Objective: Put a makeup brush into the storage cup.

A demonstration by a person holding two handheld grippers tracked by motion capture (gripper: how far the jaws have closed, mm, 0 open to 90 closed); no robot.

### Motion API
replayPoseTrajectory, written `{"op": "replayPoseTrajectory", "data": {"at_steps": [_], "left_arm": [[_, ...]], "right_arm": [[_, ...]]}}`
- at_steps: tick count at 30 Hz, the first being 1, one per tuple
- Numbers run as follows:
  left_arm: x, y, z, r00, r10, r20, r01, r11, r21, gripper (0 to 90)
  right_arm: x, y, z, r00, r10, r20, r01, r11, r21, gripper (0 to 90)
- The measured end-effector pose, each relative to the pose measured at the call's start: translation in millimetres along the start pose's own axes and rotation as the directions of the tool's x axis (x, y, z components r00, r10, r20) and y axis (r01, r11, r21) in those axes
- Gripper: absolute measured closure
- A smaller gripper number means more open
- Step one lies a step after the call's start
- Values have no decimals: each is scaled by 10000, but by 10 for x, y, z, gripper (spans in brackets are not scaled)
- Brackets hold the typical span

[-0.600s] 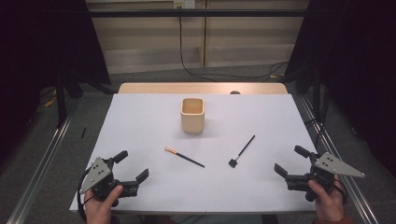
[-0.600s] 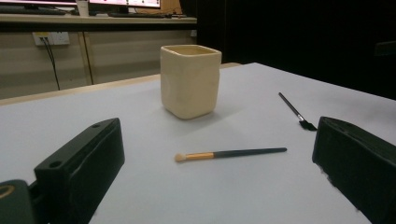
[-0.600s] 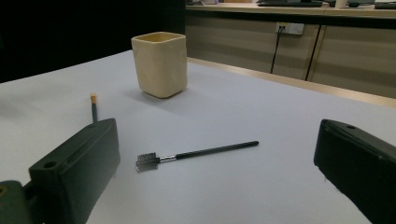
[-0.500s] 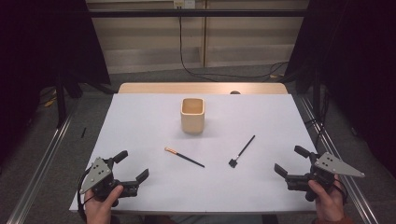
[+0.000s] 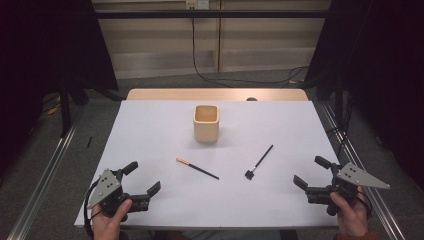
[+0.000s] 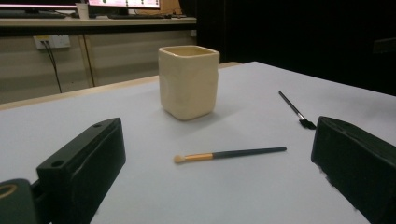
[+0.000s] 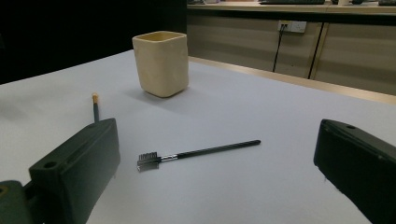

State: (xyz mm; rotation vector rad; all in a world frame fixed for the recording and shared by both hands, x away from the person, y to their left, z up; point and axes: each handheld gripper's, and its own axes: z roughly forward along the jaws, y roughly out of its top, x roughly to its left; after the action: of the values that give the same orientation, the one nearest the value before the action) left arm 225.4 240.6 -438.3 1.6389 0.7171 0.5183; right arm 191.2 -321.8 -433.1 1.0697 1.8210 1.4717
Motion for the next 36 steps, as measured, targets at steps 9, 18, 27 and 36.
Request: {"op": "replayPoseTrajectory", "data": {"at_steps": [9,18,27,36], "left_arm": [[9,7,17,9991,-190,383,193,9998,-64,28],[24,70,96,9989,51,456,-53,10000,44,28],[-10,97,197,9965,119,825,-133,9998,166,33],[-30,201,313,9944,348,1003,-361,9993,116,40]], "right_arm": [[38,10,-25,9999,-60,-83,60,10000,-45,0],[31,5,-11,9999,-36,-107,36,10000,-22,0],[32,5,-7,9999,-44,-137,44,10000,-10,0],[35,5,-4,9999,-86,-139,87,10000,20,0]]}}
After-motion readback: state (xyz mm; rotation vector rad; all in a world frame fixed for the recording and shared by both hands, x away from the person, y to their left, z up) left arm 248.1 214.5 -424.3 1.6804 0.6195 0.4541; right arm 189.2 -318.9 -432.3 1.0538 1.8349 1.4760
